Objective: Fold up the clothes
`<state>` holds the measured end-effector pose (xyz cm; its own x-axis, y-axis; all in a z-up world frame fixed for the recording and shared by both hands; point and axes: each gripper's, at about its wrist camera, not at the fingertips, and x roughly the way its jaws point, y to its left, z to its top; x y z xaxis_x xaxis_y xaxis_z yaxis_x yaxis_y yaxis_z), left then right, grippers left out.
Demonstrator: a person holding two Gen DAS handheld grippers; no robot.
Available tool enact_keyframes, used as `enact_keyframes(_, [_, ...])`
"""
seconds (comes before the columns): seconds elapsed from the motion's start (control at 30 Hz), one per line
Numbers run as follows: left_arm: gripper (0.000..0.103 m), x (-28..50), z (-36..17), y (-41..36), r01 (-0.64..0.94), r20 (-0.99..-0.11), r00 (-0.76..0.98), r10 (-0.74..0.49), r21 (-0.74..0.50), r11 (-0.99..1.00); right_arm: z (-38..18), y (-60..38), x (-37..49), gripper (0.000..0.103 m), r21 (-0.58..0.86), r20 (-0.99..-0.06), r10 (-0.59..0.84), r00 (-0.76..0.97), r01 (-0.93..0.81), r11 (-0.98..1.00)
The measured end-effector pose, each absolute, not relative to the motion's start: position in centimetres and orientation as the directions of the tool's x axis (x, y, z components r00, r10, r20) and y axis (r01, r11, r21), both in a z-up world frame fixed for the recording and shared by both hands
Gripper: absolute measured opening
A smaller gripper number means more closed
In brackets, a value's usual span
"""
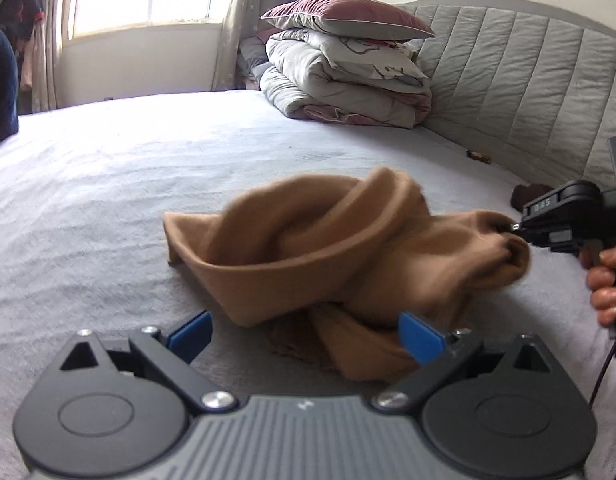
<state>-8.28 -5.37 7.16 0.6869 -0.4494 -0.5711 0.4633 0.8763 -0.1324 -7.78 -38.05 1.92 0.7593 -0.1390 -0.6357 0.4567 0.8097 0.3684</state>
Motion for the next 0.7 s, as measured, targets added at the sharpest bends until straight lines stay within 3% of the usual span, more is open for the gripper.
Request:
enact_keyframes(0.2, [0.101, -7.1, 6.6, -4.8, 0.424, -0.587, 0.701, -0.405, -0.114, 0.899, 1.5, -38.4, -7.9, 0.005, 0.377, -0.662, -0.128, 0.739, 0.476, 0.794])
enact_keyframes(0.33, [0.101, -5.9, 6.2, -5.0, 0.431, -0.585, 0.705, -0.402, -0.097, 0.897, 1.4, -37.9, -8.2, 0.011, 0.397, -0.675, -0.095, 0.732, 0.468, 0.790])
enact_keyframes(0.63, [0.102, -3.3, 4.2, -6.4, 0.416, -0.557, 0.740, -0.376, -0.060, 0.907, 1.9, -38.1, -9.4, 0.042, 0.502, -0.650, 0.020, 0.760, 0.408, 0.762])
enact_keyframes(0.7, [0.098, -3.2, 3.9, -6.3, 0.407, -0.548, 0.744, -0.382, -0.082, 0.910, 2.3, -37.8, -9.8, 0.044, 0.516, -0.633, 0.036, 0.773, 0.387, 0.764])
